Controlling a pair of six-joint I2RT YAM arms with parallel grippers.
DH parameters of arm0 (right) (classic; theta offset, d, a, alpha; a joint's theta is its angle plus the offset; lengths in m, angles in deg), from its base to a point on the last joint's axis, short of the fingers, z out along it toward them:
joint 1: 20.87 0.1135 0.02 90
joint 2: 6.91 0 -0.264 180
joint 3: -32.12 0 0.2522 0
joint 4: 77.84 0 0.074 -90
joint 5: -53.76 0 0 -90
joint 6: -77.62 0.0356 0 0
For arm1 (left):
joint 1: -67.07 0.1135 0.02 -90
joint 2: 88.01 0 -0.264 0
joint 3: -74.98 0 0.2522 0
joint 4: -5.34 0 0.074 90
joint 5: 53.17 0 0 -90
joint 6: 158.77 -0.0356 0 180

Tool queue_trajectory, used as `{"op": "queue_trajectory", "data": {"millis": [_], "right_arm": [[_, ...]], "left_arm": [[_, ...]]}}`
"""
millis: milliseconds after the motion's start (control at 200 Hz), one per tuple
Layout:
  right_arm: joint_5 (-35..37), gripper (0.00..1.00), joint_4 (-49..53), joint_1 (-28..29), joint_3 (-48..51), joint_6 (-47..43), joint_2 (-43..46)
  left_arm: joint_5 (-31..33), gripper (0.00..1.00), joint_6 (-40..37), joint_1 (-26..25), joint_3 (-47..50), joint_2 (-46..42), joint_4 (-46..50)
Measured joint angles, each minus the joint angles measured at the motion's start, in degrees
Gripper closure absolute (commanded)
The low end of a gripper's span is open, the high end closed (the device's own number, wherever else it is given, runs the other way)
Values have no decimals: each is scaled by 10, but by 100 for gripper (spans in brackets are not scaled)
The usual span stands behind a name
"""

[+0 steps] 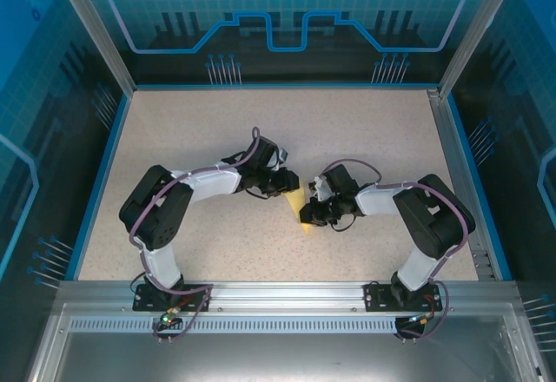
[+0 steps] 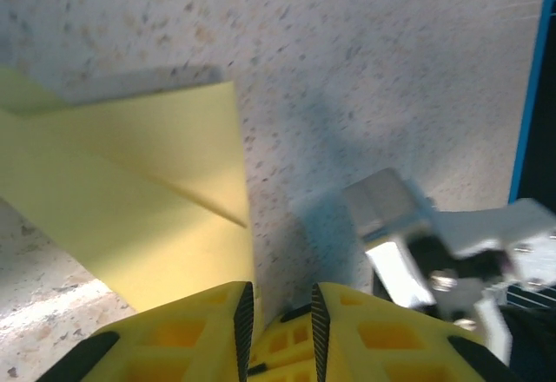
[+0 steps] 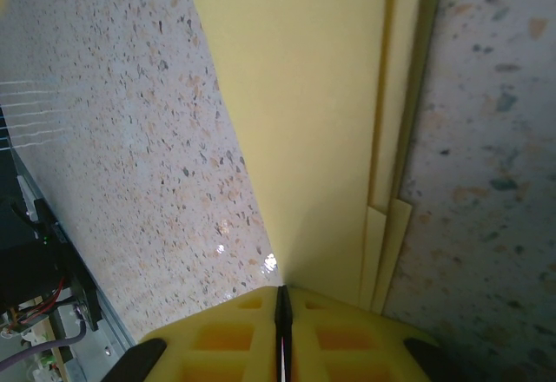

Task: Fold a paper plane with a square sheet of paper (pick it up from the middle)
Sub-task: Fold the wing for the fifth time at the center of the table.

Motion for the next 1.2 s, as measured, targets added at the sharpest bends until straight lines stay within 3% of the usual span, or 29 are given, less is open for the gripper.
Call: {"op": "queue_trajectory", "data": {"millis": [475,835,1200], "right_arm": [[2,91,-12,0,9,0,3],[9,91,-15,1,14,-7,9],[11,91,-15,1,15,-9,10]], "left_arm": [[35,73,8,-12,8,50,-7],[43,72,-8,33,-14,63,0],[19,70,-25,48,-43,82,25]]}}
